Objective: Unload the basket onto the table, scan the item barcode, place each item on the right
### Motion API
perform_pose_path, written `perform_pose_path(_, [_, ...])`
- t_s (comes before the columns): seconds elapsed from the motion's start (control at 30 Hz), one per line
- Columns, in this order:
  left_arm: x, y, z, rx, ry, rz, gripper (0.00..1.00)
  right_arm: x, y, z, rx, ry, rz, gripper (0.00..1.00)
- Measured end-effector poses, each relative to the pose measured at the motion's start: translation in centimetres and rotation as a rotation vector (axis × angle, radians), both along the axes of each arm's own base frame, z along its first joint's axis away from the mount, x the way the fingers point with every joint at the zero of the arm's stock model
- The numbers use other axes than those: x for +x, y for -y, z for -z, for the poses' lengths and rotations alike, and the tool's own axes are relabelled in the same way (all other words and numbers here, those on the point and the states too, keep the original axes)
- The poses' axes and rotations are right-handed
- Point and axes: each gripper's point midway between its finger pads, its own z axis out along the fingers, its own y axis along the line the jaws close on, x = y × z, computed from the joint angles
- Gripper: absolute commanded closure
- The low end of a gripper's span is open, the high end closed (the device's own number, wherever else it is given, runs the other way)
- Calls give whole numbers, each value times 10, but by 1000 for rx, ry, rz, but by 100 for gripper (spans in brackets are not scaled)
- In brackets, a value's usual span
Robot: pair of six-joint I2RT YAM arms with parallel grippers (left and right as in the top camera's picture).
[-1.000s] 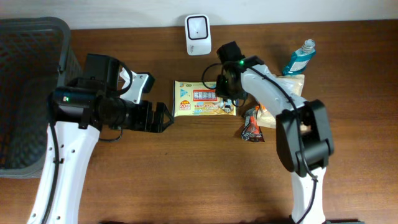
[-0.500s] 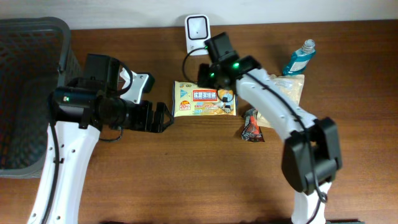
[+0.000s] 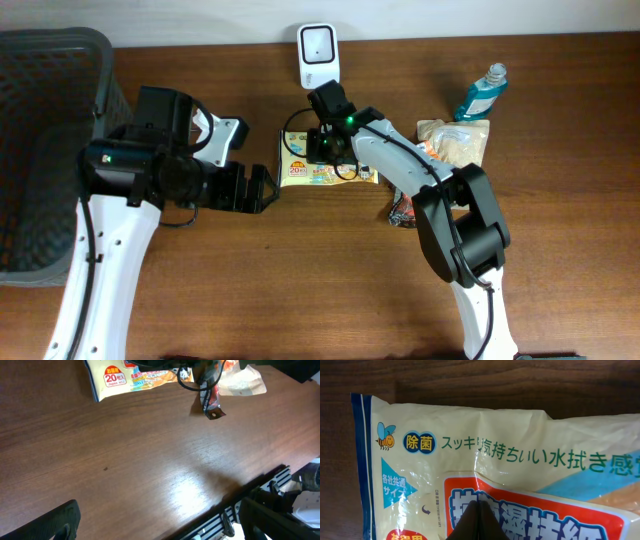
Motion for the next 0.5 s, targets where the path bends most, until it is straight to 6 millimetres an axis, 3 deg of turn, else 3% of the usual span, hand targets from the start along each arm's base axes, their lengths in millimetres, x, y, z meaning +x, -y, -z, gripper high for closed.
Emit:
perform_pose_path(0.17, [0,0,0,0,0,0,1,-7,4,-13,-7,-12,0,91])
perform_pose_path(0.23, [0,0,0,0,0,0,1,-8,7,-35,4,9,3,74])
perform_pose_path(0.27, [0,0,0,0,0,0,1,-9,9,-54,18,32,8,50])
perform_pose_path(0.33, [0,0,0,0,0,0,1,-10,16,-91,44,77,19,13])
perform_pose_path(0.4, [0,0,0,0,0,0,1,-12,33,-127,60,113,47,0])
perform_pose_path(0.5, [0,0,0,0,0,0,1,-14,80,-171,71,151,132,1])
